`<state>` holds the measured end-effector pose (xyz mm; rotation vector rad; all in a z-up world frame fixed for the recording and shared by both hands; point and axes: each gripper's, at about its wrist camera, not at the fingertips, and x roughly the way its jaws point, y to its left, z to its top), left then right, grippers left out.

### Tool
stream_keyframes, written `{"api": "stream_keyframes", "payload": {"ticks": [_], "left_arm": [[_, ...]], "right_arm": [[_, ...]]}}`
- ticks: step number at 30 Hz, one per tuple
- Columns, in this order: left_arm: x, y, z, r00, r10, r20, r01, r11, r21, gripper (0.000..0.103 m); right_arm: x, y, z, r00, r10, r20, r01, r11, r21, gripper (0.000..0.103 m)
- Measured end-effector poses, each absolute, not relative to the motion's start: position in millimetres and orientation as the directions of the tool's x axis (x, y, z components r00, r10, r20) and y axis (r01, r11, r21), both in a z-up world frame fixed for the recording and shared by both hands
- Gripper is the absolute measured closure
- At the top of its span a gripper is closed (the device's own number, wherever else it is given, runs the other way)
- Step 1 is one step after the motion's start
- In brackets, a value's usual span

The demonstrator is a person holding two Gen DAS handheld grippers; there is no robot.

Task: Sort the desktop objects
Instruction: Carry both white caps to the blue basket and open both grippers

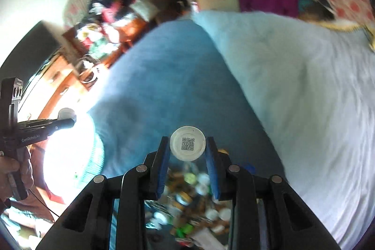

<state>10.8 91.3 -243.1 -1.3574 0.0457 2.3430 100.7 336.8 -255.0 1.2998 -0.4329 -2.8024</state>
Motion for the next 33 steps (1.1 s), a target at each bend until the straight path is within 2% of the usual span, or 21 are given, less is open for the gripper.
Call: {"api": "stream_keyframes", "payload": {"ticks": [9,16,27,33], "left_arm": [[14.4,-24.4,-209.7,-0.52,0.26,-0.814,-0.206,-0.963,-0.177,0.089],[16.5,-101.6,-207.6,-0.538,0.2,-0.819,-0.097,-0.98,-0.176,0.089],[14.8,-181.3,-213.9,-0.49,0.15,-0.859,-0.005,-0.986,-0.169,0.089],[13.7,-187.7,-213.7,-0.481,0.147,-0.864,0.005,-0.985,-0.171,0.089]], "right_arm": [[48.8,229.3,-198.9,-0.665,-0.274,-0.695,0.115,-0.957,0.267,0.074],[15.7,144.0,-176.5,-0.636,-0.367,-0.679,0.247,-0.93,0.272,0.074],[-2.2,61.4,-188.6,-0.53,-0.446,-0.721,0.355,-0.889,0.289,0.074],[-9.1,42.2,-192.1,-0.503,-0.456,-0.734,0.37,-0.881,0.294,0.074]]}}
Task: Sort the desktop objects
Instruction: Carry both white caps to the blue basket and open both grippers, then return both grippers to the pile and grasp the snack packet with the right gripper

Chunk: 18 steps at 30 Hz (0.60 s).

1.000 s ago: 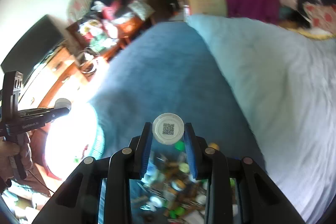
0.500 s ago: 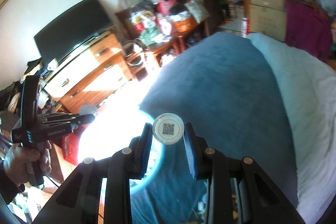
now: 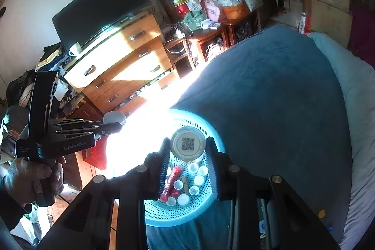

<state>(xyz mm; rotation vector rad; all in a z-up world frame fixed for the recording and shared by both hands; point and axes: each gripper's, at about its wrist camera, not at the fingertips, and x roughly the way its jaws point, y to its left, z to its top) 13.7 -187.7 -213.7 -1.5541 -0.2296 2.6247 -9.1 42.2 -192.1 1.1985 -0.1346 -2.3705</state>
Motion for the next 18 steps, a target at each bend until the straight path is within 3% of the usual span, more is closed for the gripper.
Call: {"api": "stream_keyframes", "payload": {"ticks": [3,5,7,15,18], "left_arm": [[12.7,-186.5,-215.1,-0.47,0.154,-0.869,0.003,-0.984,-0.176,0.084],[16.4,-181.6,-218.4,-0.475,0.122,-0.872,0.03,-0.987,-0.155,0.055],[18.7,-184.7,-217.2,-0.487,0.102,-0.867,0.045,-0.989,-0.141,0.046],[23.6,-177.7,-222.6,-0.471,0.109,-0.875,0.055,-0.987,-0.152,0.046],[21.0,-156.5,-232.2,-0.454,0.146,-0.879,-0.01,-0.987,-0.159,0.046]], "right_arm": [[-10.5,41.9,-192.0,-0.496,-0.462,-0.736,0.369,-0.879,0.303,0.073],[-10.9,40.8,-193.5,-0.494,-0.467,-0.734,0.365,-0.877,0.312,0.072],[-10.2,40.4,-193.1,-0.498,-0.468,-0.73,0.36,-0.878,0.316,0.067],[-3.7,56.4,-187.2,-0.526,-0.464,-0.712,0.331,-0.884,0.331,0.063],[11.8,73.6,-198.5,-0.535,-0.43,-0.727,0.3,-0.902,0.312,0.049]]}}
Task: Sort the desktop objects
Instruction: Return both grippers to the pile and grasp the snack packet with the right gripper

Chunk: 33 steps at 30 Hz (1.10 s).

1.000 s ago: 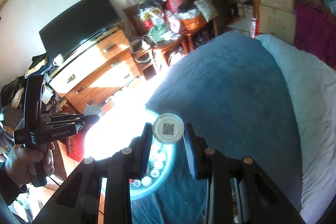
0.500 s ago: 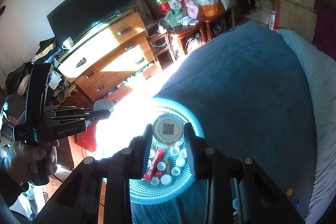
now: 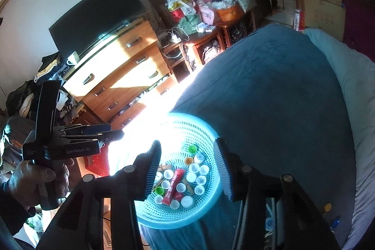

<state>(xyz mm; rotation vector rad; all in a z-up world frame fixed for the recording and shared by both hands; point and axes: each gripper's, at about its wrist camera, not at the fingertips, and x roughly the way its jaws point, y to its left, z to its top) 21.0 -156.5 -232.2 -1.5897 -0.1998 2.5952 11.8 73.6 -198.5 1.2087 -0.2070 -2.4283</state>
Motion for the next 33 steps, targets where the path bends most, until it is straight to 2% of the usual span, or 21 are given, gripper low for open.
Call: {"api": "stream_keyframes", "payload": {"ticks": [4,9,13,16,19,25,29,33], "left_arm": [[20.4,-101.7,-254.3,-0.383,0.216,-0.898,-0.125,-0.976,-0.181,0.046],[27.8,-14.2,-291.7,-0.27,0.298,-0.916,-0.252,-0.94,-0.232,0.046],[43.2,53.2,-332.8,-0.155,0.32,-0.935,-0.348,-0.903,-0.252,0.046],[59.9,93.1,-365.3,-0.07,0.318,-0.946,-0.381,-0.885,-0.269,0.046],[79.5,122.1,-393.1,-0.01,0.304,-0.953,-0.4,-0.874,-0.275,0.046],[106.8,153.0,-431.8,0.054,0.266,-0.963,-0.413,-0.872,-0.264,0.046],[120.7,149.3,-458.0,0.074,0.233,-0.97,-0.412,-0.878,-0.242,0.046],[141.9,124.8,-479.3,0.137,0.236,-0.962,-0.311,-0.912,-0.268,0.046]], "right_arm": [[51.9,120.3,-241.9,-0.496,-0.374,-0.784,0.198,-0.928,0.317,0.05],[131.9,214.7,-316.5,-0.414,-0.254,-0.874,-0.036,-0.955,0.295,0.05],[204.0,299.9,-373.7,-0.321,-0.162,-0.933,-0.232,-0.942,0.243,0.05],[245.1,347.1,-407.7,-0.259,-0.133,-0.957,-0.293,-0.933,0.21,0.048],[263.4,367.3,-432.4,-0.225,-0.14,-0.964,-0.248,-0.949,0.195,0.048],[250.4,364.5,-481.3,-0.158,-0.194,-0.968,-0.034,-0.979,0.201,0.048],[236.1,353.0,-504.8,-0.12,-0.189,-0.975,0.06,-0.981,0.183,0.048],[229.7,343.0,-521.2,-0.084,-0.16,-0.984,0.115,-0.982,0.15,0.049]]}}
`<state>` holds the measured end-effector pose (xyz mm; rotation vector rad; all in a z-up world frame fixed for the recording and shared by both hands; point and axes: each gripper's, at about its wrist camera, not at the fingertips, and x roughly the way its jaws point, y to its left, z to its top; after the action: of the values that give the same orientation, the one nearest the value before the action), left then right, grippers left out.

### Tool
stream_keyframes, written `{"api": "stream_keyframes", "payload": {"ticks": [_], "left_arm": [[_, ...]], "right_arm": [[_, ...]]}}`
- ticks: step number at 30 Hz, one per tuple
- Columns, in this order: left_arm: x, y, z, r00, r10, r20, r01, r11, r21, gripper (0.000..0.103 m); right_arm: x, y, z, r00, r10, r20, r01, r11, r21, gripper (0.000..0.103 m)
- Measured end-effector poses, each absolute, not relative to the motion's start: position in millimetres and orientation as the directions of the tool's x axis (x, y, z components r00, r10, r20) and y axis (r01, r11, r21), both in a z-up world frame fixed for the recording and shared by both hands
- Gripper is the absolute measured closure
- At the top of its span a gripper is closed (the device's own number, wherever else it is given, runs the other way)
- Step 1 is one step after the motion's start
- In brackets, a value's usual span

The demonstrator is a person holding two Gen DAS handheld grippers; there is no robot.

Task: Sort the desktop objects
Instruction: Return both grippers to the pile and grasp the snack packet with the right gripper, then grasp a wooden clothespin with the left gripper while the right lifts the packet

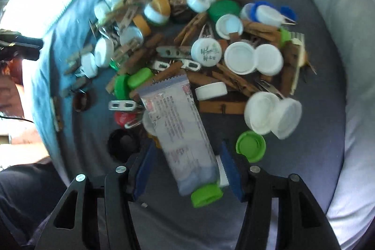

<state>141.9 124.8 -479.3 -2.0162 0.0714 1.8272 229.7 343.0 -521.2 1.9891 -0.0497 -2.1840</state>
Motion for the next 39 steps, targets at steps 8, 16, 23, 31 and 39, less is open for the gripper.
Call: {"api": "stream_keyframes", "payload": {"ticks": [8,16,23,31,39], "left_arm": [[189.2,113.2,-510.7,0.225,0.292,-0.93,-0.129,-0.937,-0.325,0.046],[200.6,130.6,-542.4,0.221,0.247,-0.943,-0.073,-0.96,-0.269,0.046],[205.7,139.9,-539.9,0.171,0.147,-0.974,-0.128,-0.977,-0.17,0.082],[198.2,142.3,-495.6,0.147,0.182,-0.972,-0.2,-0.957,-0.209,0.089],[164.7,147.6,-414.4,0.01,0.238,-0.971,-0.301,-0.925,-0.23,0.089]], "right_arm": [[236.0,341.1,-508.3,-0.128,-0.189,-0.974,0.079,-0.98,0.18,0.069],[248.8,343.9,-496.3,-0.156,-0.212,-0.965,0.044,-0.977,0.208,0.069],[259.5,358.4,-491.4,-0.172,-0.211,-0.962,-0.002,-0.977,0.214,0.069],[266.0,381.5,-473.6,-0.221,-0.211,-0.952,-0.091,-0.968,0.235,0.069],[255.6,369.6,-436.1,-0.305,-0.217,-0.927,-0.129,-0.956,0.265,0.069]]}}
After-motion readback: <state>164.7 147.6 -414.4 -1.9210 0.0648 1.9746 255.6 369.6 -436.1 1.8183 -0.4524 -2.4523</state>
